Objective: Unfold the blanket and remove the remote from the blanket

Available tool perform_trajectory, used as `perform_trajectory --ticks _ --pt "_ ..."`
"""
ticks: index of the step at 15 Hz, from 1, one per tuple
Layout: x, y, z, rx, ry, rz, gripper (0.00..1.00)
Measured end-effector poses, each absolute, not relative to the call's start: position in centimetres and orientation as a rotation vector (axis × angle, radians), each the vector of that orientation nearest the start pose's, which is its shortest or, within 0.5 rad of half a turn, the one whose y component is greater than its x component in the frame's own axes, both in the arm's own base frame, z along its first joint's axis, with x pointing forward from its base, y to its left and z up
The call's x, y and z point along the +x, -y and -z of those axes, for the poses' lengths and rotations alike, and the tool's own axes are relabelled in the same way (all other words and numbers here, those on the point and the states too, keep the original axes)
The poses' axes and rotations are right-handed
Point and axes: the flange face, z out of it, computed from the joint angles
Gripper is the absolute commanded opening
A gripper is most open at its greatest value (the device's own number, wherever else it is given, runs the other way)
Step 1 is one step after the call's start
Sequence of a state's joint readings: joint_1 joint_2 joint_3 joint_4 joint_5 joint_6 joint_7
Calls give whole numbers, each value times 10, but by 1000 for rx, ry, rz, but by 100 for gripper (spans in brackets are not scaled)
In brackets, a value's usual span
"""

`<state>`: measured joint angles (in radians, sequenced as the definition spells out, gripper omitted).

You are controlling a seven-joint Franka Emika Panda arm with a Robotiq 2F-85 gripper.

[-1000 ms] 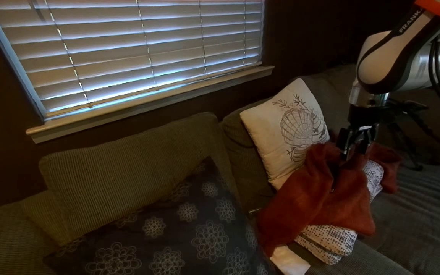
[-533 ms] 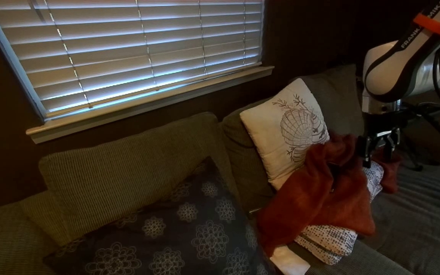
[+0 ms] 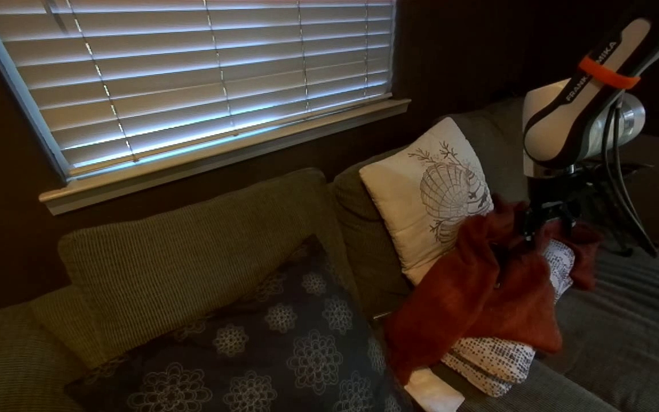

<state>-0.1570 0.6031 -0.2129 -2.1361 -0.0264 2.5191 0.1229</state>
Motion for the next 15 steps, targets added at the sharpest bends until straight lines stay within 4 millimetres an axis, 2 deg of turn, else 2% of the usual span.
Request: perform_trajectory --ticks 8,15 --pt "524 220 -73 -3148 -973 -350 100" --pt "550 223 -57 -3156 -1087 -250 100"
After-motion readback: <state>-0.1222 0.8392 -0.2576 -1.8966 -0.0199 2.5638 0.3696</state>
